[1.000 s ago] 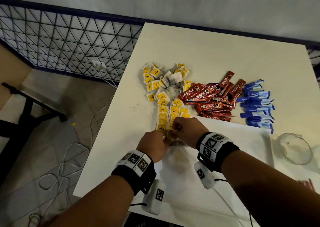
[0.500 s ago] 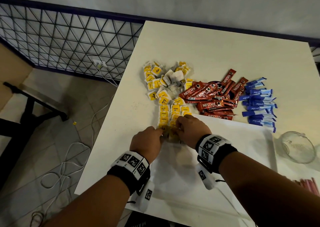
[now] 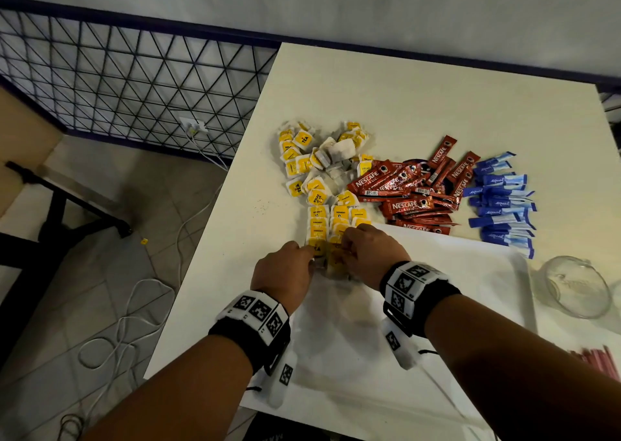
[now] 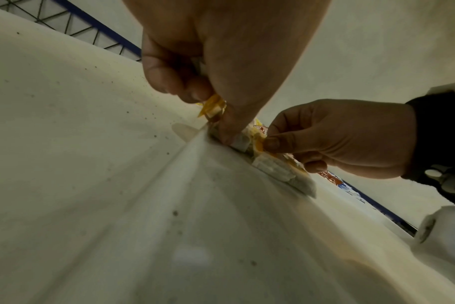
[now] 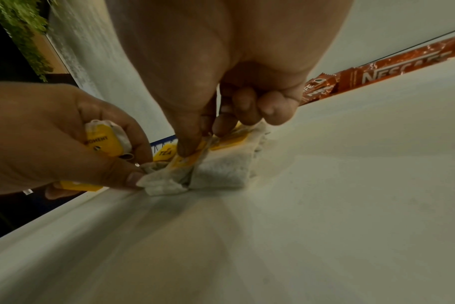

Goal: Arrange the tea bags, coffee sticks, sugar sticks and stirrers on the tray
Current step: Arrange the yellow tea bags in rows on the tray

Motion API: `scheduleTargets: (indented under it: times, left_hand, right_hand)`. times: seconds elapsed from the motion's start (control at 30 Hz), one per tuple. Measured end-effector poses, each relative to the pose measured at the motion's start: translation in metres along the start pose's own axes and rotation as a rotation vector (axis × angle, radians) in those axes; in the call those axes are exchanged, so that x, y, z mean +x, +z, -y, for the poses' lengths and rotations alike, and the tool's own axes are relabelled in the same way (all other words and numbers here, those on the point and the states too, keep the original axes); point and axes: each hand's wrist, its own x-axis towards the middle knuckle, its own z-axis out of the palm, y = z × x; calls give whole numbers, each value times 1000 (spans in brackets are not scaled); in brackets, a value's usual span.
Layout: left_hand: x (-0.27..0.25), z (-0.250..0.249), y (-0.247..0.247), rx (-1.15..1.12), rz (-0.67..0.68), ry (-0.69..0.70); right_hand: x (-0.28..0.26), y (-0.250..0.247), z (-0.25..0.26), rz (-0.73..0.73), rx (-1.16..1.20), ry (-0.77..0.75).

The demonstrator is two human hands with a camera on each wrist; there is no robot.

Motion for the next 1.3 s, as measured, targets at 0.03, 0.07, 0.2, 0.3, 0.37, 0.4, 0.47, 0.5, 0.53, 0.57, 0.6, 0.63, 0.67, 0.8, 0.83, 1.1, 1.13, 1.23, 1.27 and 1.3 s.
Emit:
scheduleTargets:
  times: [0.03,0.07,0.2,0.3,0.37,0.4,0.47,0.5,0.53,0.57,0.6,0.63,0.67,0.8,0.83,1.1,1.13,1.23,1.27,1.3]
  left_hand:
    - [0,0,0,-1,1,0]
    - [1,0,1,-1,1,2]
    - [3,0,2,-3,-6,0]
    - [3,4,0,-86,-29,12]
    - [-1,7,-4,-249,-78,18]
    - [-2,9,-6,-373,-106,-13]
    - [-5,13,-9,-616,-128,-125]
    - [-4,15,-10,-687,-129,-175]
    - [-2,17,-11,-702,-132,-201]
    - [2,19,-11,-678,-138,-202]
    - [8,21,-13,-632,-138,-193]
    - [15,22,-14,-584,-134,-184]
    - [22,24,-17,-544,-117,-179]
    - [52,25,-24,-549,28,-200]
    - [57,24,-26,-563,45,-195]
    - [71,12,-32,-537,59,-169]
    - [69,12,-33,-524,69,-161]
    - [61,14,-36,-497,81,-122]
    - [57,15,-38,-456,67,-106]
    - [51,15,-39,-394,48,-87]
  right_hand:
    - [0,0,-1,-2,3,0]
    - [1,0,-1,-3,6,0]
    - [2,1,-2,-4,15,-5]
    - [2,1,-2,-7,17,-5]
    - [2,0,-3,-2,19,-17]
    - [2,-2,-3,2,21,-22]
    - [1,-5,-4,10,28,-24]
    - [1,-6,-4,13,34,-26]
    - [0,-7,-4,17,39,-28]
    - [0,-8,-5,22,42,-31]
    - [-1,-9,-5,32,42,-32]
    - [-3,-9,-5,38,40,-34]
    - [-4,-9,-5,43,37,-35]
    - [-8,-8,-4,51,43,-20]
    - [-9,-7,-4,50,45,-19]
    - [-9,-4,-3,45,55,-5]
    - [-9,-4,-3,44,53,-8]
    - [-8,-4,-5,40,50,-13]
    - [-7,-4,-6,41,49,-13]
    - [-7,-5,-6,39,50,-16]
